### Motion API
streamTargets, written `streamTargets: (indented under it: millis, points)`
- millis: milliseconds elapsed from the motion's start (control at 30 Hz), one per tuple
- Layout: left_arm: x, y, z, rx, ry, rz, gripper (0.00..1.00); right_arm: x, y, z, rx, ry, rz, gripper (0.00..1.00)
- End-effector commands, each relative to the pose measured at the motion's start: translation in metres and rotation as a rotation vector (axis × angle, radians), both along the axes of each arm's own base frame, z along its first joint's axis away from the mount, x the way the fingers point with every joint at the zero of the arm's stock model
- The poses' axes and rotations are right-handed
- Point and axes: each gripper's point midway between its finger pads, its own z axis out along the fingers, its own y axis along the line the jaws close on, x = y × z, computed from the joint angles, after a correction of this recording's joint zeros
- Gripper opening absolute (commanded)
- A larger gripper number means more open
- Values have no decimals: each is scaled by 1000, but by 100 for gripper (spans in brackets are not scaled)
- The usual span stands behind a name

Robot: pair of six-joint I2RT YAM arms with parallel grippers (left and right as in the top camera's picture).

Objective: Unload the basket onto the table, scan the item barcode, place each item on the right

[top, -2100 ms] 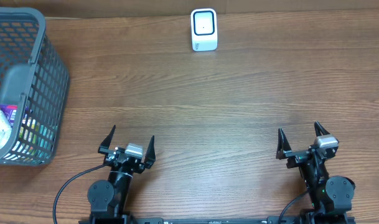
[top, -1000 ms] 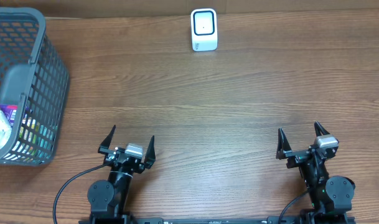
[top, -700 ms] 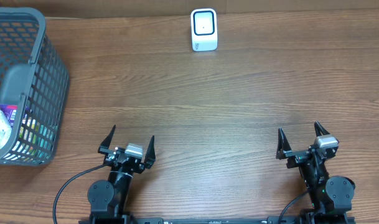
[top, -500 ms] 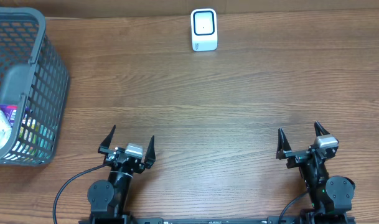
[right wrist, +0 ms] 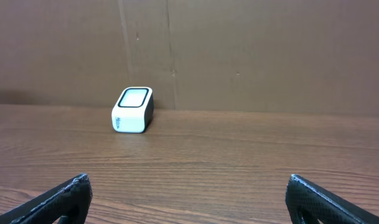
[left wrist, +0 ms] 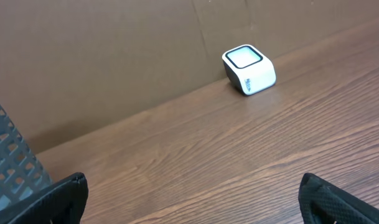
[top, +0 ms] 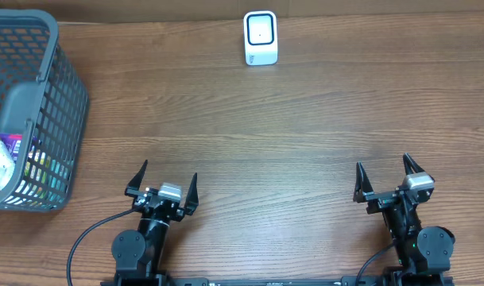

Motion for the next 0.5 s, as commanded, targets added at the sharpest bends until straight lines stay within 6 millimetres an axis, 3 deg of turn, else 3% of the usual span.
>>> streamTargets:
  millis: [0,200,467]
  points:
    - [0,2,2,-81,0,14,100,0,1,0,-1,-10,3,100]
    - [-1,13,22,-211,-26,79,100,-2,1,11,0,-25,4,100]
    - [0,15,100,-233,-48,89,100,4,2,68,-12,28,10,100]
